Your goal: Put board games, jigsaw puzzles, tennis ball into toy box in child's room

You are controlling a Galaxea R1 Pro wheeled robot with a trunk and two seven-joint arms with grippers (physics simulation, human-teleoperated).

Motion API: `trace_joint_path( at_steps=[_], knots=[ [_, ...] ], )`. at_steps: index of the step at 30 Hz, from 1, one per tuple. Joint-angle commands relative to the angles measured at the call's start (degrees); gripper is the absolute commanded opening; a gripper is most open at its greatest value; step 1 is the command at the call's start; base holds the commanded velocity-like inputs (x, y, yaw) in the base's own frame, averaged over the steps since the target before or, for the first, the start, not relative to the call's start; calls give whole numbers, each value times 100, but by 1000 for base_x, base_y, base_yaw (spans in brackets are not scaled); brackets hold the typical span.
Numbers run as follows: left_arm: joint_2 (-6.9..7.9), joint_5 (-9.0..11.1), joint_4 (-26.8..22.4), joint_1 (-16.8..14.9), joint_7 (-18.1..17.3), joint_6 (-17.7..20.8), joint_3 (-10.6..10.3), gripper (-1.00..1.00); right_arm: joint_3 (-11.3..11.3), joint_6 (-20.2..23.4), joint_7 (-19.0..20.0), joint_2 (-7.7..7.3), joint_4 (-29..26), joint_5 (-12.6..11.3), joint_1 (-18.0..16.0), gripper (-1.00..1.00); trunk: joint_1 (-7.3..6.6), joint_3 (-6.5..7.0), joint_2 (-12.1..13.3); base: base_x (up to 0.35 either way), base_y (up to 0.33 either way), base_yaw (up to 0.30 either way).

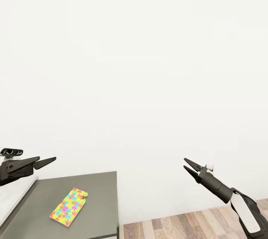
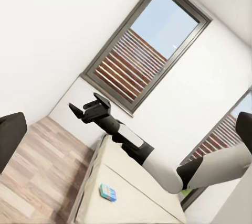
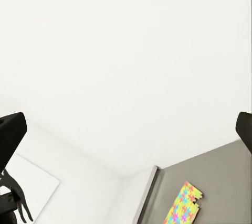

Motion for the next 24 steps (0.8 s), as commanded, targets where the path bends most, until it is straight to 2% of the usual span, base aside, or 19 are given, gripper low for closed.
trace_joint_path(
  at_steps=[1,19,24],
  knots=[
    [1,13,-1,0,-8,59,1,100,-2,36,3,0,4,-23,-4,100,2,2,-4,0,0,-254],
    [-3,-30,-1,-4,1,53,1,100,-2,29,3,2,4,-19,-3,100,2,79,-4,0,0,-254],
    [-2,-19,-1,-4,210,53,4,100,-2,27,1,8,37,-19,-4,100,2,99,-4,0,0,-230]
  ],
)
